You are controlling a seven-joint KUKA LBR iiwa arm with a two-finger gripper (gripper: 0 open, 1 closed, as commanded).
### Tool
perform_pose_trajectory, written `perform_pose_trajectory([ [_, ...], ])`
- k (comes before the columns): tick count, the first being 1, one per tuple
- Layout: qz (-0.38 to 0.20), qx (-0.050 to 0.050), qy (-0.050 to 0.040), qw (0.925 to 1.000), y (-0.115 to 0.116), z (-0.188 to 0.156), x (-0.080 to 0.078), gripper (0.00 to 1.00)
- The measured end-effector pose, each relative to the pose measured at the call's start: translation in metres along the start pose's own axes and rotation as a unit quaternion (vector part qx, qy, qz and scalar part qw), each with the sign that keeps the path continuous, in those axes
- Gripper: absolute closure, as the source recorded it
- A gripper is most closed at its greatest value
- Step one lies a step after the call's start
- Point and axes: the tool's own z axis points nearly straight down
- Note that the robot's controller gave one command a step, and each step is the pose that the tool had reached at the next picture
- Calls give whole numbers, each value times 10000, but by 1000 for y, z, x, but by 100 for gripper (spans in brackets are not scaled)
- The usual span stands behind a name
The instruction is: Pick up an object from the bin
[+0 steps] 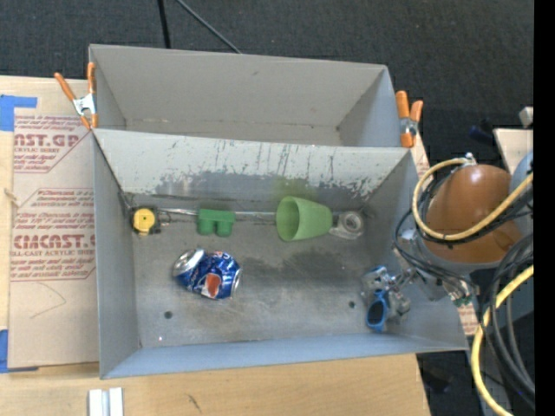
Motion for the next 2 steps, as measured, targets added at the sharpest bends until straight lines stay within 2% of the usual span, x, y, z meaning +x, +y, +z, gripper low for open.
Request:
perform_pose_trajectory([
  [1, -117, -12, 34, 9999, 15, -103, -15, 100],
  [2, -206, -10, 24, 9998, 38, -187, -34, 100],
])
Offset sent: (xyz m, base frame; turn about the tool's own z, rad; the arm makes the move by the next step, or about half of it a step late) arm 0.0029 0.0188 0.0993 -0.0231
